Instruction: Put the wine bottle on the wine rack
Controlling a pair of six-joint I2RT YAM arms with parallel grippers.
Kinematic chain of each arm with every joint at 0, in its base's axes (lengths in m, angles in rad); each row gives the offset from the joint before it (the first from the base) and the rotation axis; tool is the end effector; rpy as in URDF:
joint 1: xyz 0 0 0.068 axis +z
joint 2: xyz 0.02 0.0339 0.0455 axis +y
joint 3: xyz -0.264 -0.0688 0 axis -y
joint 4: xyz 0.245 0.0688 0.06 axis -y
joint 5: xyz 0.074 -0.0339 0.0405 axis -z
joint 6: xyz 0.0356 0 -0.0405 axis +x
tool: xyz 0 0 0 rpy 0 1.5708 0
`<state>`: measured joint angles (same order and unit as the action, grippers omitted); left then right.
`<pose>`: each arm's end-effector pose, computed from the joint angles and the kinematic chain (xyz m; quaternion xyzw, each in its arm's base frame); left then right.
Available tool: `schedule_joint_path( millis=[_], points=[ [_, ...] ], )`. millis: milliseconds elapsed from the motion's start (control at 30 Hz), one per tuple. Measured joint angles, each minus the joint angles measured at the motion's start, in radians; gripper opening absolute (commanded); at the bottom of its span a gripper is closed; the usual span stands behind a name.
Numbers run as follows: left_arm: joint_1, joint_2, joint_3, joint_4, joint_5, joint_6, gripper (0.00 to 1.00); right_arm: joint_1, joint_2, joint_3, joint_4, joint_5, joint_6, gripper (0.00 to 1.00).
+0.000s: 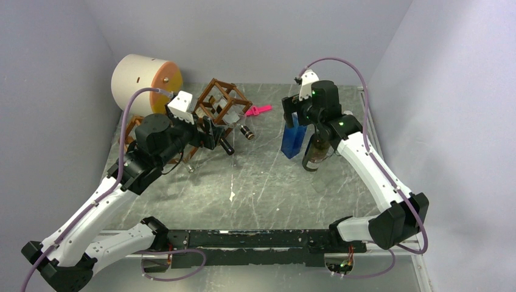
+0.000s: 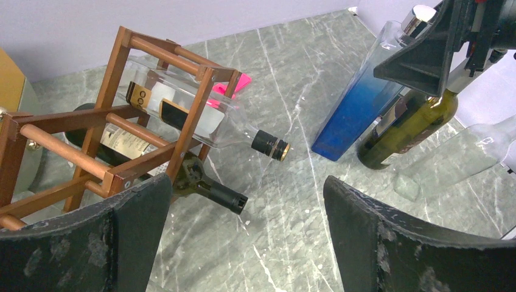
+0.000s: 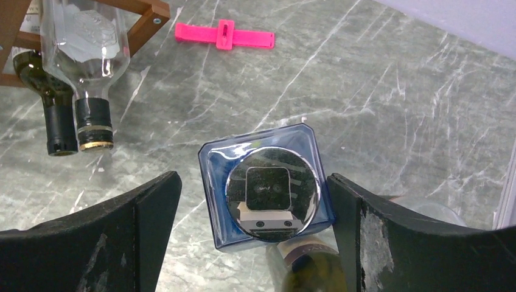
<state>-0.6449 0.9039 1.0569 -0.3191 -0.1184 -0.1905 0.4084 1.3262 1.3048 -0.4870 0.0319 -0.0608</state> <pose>0.1604 -0.1154 0.3995 0.1344 0.7510 -0.2203 0.6078 0.2740 0.1173 0.3710 -0.1925 0.8404 0.0740 0.5012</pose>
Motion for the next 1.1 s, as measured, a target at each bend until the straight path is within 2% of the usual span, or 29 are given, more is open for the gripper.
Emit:
schedule_joint_path(
  millis=[100,300,433,667,733,800,933,1100],
  points=[
    [0.000,0.005,0.000,0.000,0.004,0.000,0.98,-0.001,-0.002,0.000,-0.012,-0.008,-0.012,0.83],
    [0.000,0.016,0.000,0.000,0.011,0.000,0.98,-0.002,-0.011,0.000,-0.031,-0.021,-0.035,0.44],
    [0.000,0.016,0.000,0.000,0.014,0.000,0.98,-0.002,-0.038,-0.018,-0.038,-0.037,-0.035,0.27],
    [0.000,0.025,-0.004,0.022,0.034,0.000,0.98,-0.002,-0.061,-0.023,-0.062,-0.102,-0.003,0.21],
    [0.000,0.027,-0.017,0.037,0.051,0.001,0.94,-0.002,-0.068,-0.026,-0.064,-0.130,0.020,0.20],
    [0.000,0.027,-0.044,0.062,0.086,0.010,0.94,-0.002,-0.078,-0.032,-0.062,-0.156,0.047,0.20],
    [0.000,0.038,-0.109,0.115,0.196,0.040,1.00,-0.002,-0.109,-0.050,-0.052,-0.199,0.117,0.20],
    [-0.008,0.076,-0.185,0.204,0.332,0.049,0.99,-0.001,-0.157,-0.058,-0.046,-0.232,0.190,0.20]
  ],
)
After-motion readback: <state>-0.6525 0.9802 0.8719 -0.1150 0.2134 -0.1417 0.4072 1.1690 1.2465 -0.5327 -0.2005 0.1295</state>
